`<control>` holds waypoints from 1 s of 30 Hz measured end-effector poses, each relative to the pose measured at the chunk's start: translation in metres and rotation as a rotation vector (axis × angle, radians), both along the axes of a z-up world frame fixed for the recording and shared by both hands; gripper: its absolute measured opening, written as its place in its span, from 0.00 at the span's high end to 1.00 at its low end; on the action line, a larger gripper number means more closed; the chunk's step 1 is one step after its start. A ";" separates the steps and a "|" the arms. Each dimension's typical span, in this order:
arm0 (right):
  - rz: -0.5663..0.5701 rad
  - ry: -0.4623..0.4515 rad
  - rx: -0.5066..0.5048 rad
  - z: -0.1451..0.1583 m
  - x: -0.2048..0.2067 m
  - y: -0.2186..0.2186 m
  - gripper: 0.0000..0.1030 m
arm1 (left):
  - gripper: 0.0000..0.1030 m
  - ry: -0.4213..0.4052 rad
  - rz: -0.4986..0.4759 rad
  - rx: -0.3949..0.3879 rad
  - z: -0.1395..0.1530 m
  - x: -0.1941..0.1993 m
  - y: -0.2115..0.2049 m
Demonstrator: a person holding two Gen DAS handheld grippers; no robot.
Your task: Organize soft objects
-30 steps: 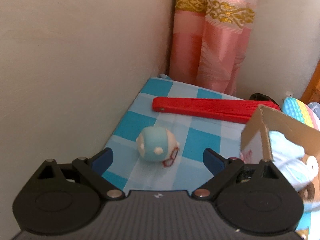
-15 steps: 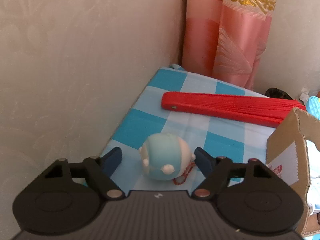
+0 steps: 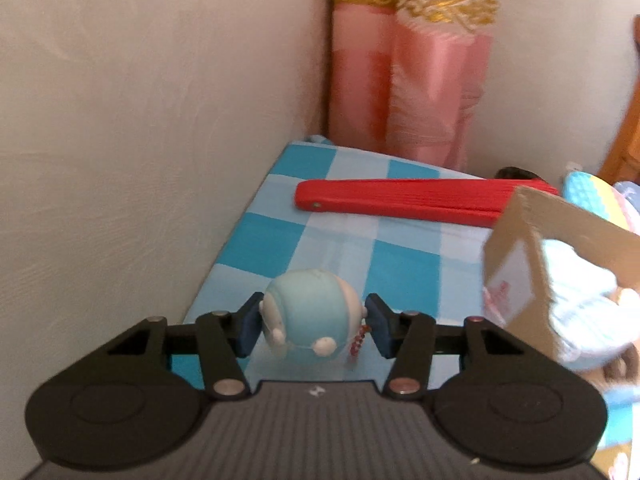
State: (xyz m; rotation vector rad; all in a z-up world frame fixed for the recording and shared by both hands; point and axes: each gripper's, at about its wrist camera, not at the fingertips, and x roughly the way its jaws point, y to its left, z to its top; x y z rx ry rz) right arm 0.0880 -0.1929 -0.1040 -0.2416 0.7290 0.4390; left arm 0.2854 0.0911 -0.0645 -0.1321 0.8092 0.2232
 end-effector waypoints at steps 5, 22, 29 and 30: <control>-0.041 -0.035 -0.009 0.005 0.003 -0.003 0.02 | 0.48 -0.011 -0.043 0.008 0.010 -0.027 -0.007; -0.104 -0.090 -0.052 0.014 0.013 0.004 0.54 | 0.48 -0.032 -0.107 -0.046 0.026 -0.095 -0.009; -0.084 -0.079 -0.068 0.018 0.001 0.004 0.55 | 0.48 -0.047 -0.149 -0.038 0.034 -0.112 -0.014; -0.071 -0.087 -0.083 0.019 -0.003 0.006 0.54 | 0.48 -0.049 -0.157 -0.040 0.035 -0.114 -0.015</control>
